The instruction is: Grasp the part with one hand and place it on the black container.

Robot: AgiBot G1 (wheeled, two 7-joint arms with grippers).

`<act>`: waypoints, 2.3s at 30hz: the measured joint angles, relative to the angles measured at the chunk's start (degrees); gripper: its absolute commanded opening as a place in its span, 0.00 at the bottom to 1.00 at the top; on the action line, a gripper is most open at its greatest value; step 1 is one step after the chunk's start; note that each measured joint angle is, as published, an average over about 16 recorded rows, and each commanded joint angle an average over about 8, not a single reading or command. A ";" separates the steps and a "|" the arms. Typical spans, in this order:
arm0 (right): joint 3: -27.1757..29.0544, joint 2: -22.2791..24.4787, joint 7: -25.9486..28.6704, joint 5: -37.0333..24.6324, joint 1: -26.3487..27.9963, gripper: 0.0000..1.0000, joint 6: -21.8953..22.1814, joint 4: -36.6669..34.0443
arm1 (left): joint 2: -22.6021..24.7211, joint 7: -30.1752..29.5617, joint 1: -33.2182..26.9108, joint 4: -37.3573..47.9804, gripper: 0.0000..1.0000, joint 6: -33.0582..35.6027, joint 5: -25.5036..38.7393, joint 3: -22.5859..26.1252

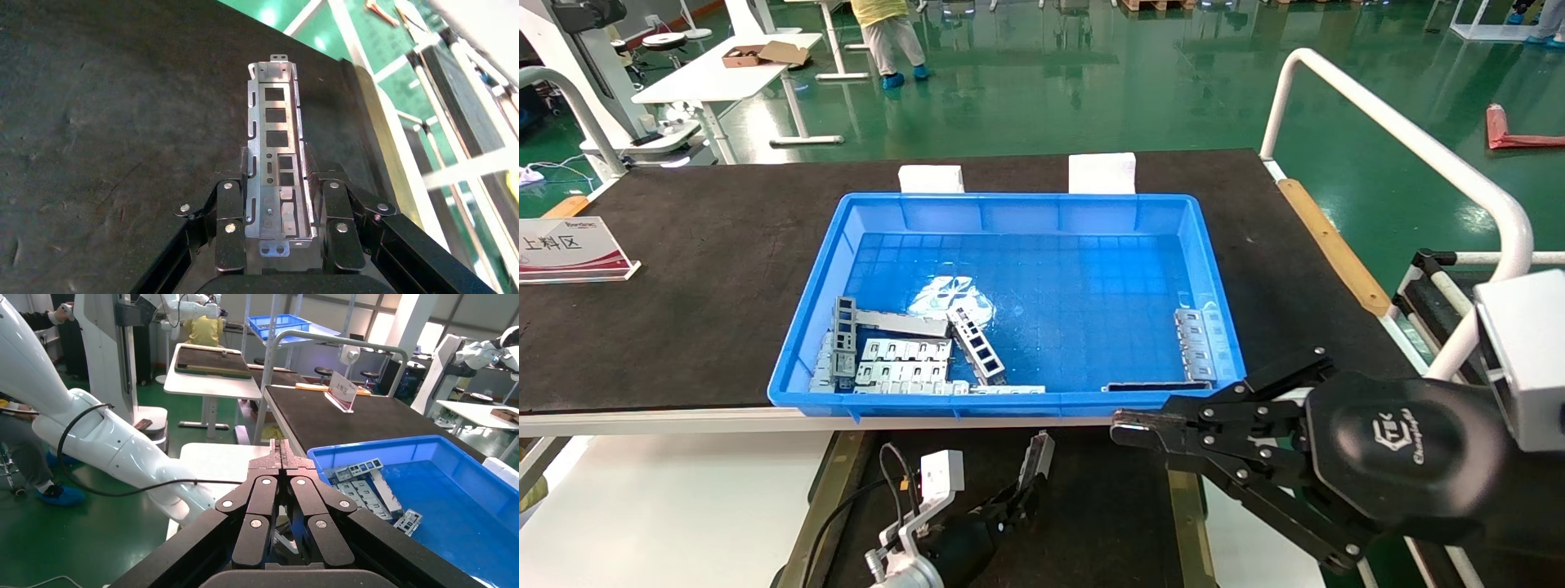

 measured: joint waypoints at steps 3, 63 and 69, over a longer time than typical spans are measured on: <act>0.00 0.00 0.00 0.00 0.00 0.00 0.00 0.00 | 1.09 -0.93 -0.46 1.25 0.00 -1.50 -0.27 0.27; -0.03 0.01 -0.02 0.02 0.01 1.00 0.01 0.00 | -24.55 3.84 0.72 -27.32 1.00 12.02 0.15 7.34; -0.04 0.01 -0.02 0.02 0.01 1.00 0.01 0.00 | -28.51 8.90 0.80 -28.71 1.00 18.89 -3.55 3.40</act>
